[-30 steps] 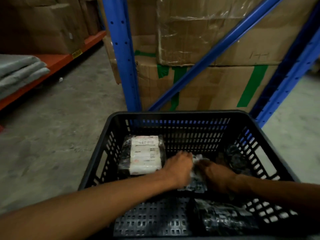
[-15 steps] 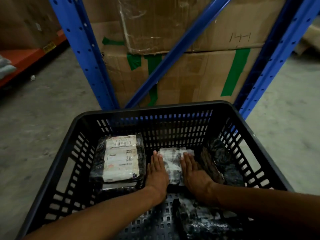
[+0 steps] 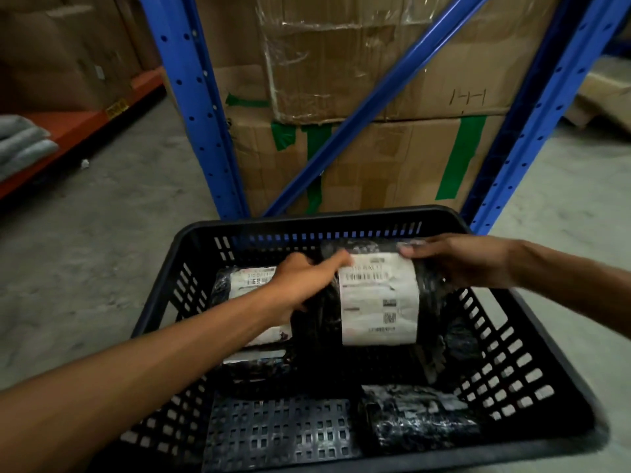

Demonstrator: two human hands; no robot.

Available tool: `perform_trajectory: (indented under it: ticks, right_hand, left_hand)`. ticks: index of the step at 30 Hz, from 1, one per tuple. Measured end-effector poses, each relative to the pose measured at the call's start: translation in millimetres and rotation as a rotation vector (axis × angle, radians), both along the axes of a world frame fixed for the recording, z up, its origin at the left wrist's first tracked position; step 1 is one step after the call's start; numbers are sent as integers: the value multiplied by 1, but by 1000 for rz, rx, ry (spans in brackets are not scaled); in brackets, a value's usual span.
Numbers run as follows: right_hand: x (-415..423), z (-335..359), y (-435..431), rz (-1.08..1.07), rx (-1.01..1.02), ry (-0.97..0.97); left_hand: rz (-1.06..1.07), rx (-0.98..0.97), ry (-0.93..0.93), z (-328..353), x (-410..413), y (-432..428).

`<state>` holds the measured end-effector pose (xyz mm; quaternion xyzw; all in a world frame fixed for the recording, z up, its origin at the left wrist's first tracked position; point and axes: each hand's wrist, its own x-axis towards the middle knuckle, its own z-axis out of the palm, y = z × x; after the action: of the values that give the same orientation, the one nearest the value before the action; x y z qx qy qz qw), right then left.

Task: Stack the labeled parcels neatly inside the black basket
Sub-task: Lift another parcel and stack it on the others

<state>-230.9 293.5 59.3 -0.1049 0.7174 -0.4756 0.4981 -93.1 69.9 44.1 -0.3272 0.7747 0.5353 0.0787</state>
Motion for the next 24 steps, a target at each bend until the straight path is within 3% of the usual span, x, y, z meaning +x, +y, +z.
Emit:
perform_trajectory:
  ticks: [3, 9, 12, 16, 21, 24]
  right_hand:
    - [15, -19, -25, -246, 28, -117]
    - [36, -60, -54, -318, 180, 230]
    - [33, -74, -62, -259, 203, 306]
    - [31, -101, -69, -147, 384, 441]
    - [40, -134, -68, -16, 443, 428]
    - [42, -137, -77, 150, 600, 496]
  left_hand:
    - [184, 280, -98, -15, -1, 4]
    - [79, 76, -124, -51, -1, 30]
    - [78, 25, -118, -73, -11, 35]
    - [66, -79, -137, -100, -22, 37]
    - [-38, -130, -282, -126, -18, 37]
    - [-55, -202, -351, -136, -20, 35]
